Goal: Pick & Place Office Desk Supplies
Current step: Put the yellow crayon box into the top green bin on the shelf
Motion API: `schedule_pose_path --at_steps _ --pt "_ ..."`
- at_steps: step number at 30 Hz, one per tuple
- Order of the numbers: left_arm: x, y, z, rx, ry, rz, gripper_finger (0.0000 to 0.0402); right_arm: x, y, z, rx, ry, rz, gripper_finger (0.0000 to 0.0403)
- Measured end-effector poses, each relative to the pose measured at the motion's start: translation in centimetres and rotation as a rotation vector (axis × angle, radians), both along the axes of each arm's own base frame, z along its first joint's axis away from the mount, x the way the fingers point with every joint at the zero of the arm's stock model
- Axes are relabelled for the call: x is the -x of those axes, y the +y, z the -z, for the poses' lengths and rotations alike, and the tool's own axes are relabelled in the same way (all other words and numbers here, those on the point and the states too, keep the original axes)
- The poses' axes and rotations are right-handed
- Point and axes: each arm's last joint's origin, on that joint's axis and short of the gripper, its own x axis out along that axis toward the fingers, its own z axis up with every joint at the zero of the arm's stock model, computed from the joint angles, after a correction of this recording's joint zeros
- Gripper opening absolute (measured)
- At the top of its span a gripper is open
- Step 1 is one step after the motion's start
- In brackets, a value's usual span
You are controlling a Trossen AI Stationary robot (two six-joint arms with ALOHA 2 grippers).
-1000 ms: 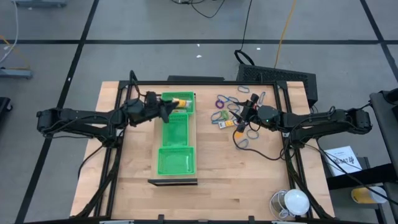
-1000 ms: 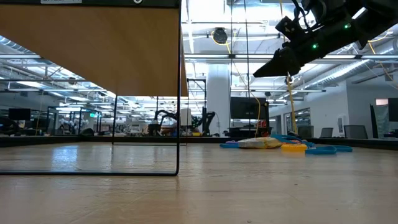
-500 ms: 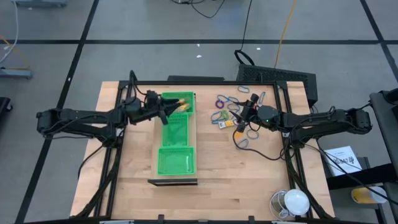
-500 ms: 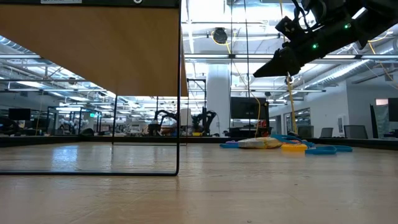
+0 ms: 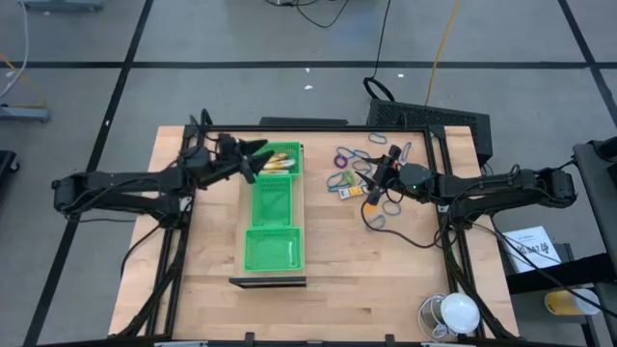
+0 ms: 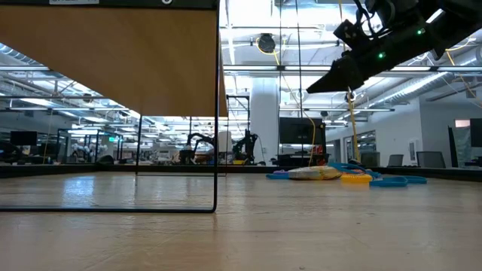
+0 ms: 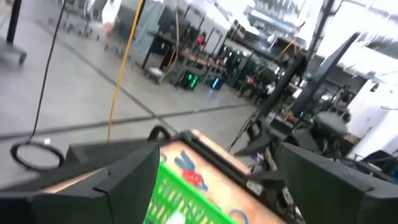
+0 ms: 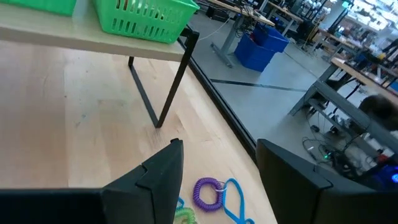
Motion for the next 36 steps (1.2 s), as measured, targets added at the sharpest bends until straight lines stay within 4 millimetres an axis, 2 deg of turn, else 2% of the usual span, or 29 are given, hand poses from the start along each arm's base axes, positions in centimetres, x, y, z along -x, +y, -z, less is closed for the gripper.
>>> schedule_pose_path --at_steps 6,11,21,26,36 --pt "2.4 -0.6 -1.8 -0.082 -0.041 -0.019 0.0313 -0.2 0.2 0.1 -0.118 -0.044 -0.123 0.0192" --pt "3.3 -1.2 -1.9 -0.091 -0.008 -0.028 0.0294 -0.7 -0.4 1.3 -0.268 -0.019 -0.228 0.0192" --pt "2.2 -1.7 -1.1 -0.111 0.06 0.009 0.0285 -1.9 -3.5 6.5 -0.323 0.226 -0.237 0.0192" --pt "1.4 -1.5 -0.4 -0.099 0.106 0.013 0.0281 -2.0 -3.9 8.9 -0.358 0.341 -0.246 0.0192" --pt "0.3 -1.3 0.8 -0.085 0.171 0.017 0.0285 -1.7 -3.8 10.4 -0.422 0.443 -0.229 0.0192"
